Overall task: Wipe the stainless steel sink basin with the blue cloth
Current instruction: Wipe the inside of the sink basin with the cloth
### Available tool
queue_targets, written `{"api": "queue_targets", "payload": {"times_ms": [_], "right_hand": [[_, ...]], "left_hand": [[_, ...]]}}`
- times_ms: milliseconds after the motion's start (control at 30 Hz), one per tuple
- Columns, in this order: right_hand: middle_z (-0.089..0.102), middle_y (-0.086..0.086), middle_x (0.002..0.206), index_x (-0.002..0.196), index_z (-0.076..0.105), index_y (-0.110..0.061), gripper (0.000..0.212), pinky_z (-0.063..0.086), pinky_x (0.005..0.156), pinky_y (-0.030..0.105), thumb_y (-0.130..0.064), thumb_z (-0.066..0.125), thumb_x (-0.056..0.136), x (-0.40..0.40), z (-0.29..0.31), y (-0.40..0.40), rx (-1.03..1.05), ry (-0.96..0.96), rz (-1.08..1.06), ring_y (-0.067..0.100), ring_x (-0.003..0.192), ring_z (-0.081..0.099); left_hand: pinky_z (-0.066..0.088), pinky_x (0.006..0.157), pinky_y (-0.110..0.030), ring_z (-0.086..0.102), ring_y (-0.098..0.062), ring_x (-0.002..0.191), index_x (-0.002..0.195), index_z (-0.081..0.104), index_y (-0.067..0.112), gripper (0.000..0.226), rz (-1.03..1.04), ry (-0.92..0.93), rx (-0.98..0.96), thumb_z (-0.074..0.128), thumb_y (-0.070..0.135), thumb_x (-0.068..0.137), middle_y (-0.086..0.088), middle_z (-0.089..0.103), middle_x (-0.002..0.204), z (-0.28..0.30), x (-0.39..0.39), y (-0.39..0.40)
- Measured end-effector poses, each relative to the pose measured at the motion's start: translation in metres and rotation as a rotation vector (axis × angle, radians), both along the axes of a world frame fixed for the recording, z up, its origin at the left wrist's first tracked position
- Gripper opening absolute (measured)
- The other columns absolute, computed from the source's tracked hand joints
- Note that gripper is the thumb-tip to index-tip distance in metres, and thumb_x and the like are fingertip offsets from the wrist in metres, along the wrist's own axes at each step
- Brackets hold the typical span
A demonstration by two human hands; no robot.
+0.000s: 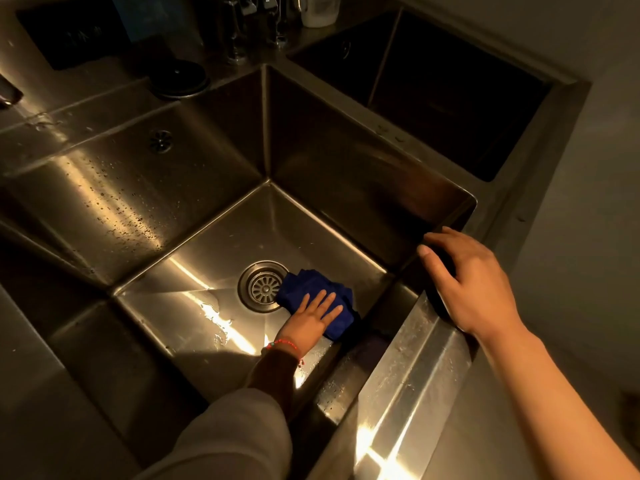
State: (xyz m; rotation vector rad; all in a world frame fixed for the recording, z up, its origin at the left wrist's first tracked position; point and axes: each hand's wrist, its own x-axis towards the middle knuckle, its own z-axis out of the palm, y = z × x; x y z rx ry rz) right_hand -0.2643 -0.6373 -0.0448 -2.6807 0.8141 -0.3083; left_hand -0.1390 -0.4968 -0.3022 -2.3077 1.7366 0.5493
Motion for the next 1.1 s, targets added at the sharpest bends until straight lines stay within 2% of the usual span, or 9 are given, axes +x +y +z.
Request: {"api": "queue_targets", "payload": {"times_ms": [533, 733, 1100], "right_hand": [[0.060, 0.006, 0.125, 0.122, 0.057, -0.014, 0.043, 0.032, 0.106, 0.044, -0.041, 0.040, 0.092, 0.000, 0.001, 0.002, 0.001, 0.018, -0.005, 0.019, 0.127, 0.042], [0.060, 0.007, 0.124, 0.121, 0.058, -0.013, 0.043, 0.030, 0.106, 0.041, -0.040, 0.041, 0.092, -0.001, 0.002, 0.004, 0.001, 0.018, 0.002, 0.019, 0.127, 0.042], [0.059, 0.009, 0.126, 0.123, 0.056, -0.012, 0.043, 0.028, 0.108, 0.041, -0.039, 0.040, 0.093, -0.002, 0.005, 0.006, -0.010, 0.041, 0.012, 0.021, 0.127, 0.042]], "left_hand": [[-0.003, 0.120, -0.044, -0.011, -0.026, 0.148, 0.154, -0.002, 0.022, 0.075, -0.013, 0.047, 0.055, 0.037, -0.004, 0.096, -0.006, -0.012, 0.161, 0.002, -0.001, 0.024], [-0.003, 0.120, -0.044, -0.011, -0.026, 0.148, 0.154, 0.002, 0.022, 0.069, -0.037, 0.089, 0.128, 0.035, -0.001, 0.099, -0.005, -0.012, 0.161, 0.013, -0.002, 0.033], [-0.003, 0.120, -0.045, -0.013, -0.026, 0.148, 0.154, 0.001, 0.023, 0.074, -0.006, 0.114, 0.232, 0.038, -0.004, 0.097, -0.004, -0.014, 0.161, 0.024, -0.010, 0.040]]}}
